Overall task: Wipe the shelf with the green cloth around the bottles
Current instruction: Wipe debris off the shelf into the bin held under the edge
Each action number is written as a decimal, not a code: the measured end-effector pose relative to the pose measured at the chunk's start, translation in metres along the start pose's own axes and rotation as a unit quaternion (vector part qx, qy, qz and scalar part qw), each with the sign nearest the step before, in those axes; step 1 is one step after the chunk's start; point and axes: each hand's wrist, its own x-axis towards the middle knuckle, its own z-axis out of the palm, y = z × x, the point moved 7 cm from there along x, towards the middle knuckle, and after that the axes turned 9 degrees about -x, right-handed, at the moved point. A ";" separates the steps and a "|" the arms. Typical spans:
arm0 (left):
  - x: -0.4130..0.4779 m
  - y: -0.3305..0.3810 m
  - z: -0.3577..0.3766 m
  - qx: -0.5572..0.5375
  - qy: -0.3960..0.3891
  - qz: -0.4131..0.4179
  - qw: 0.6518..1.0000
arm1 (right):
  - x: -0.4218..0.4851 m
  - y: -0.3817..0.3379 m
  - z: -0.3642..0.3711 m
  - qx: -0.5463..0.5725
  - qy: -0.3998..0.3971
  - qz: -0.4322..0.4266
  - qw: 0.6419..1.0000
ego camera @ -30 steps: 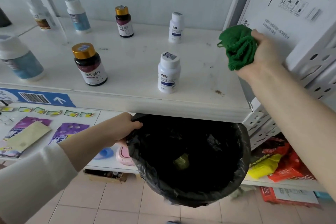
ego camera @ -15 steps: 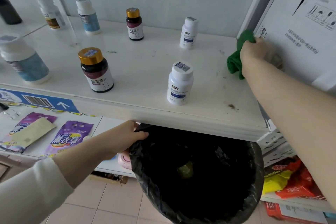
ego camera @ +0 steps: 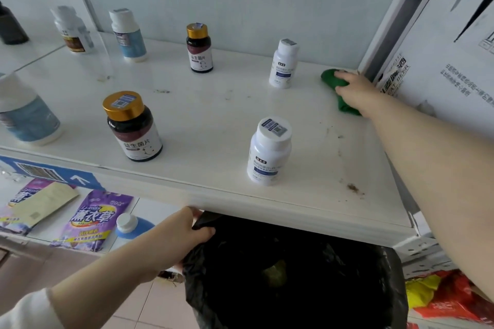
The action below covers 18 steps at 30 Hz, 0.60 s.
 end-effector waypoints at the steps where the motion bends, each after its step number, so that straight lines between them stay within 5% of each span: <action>1: 0.000 0.000 0.000 0.000 -0.002 -0.001 1.000 | -0.001 -0.002 0.002 0.012 -0.013 -0.008 1.000; 6: -0.002 0.004 0.002 -0.005 -0.001 0.003 1.000 | -0.032 -0.012 0.007 0.098 -0.042 -0.028 0.994; 18: -0.006 0.009 0.007 0.009 -0.040 0.043 0.998 | -0.157 0.001 0.012 0.075 -0.082 -0.105 0.988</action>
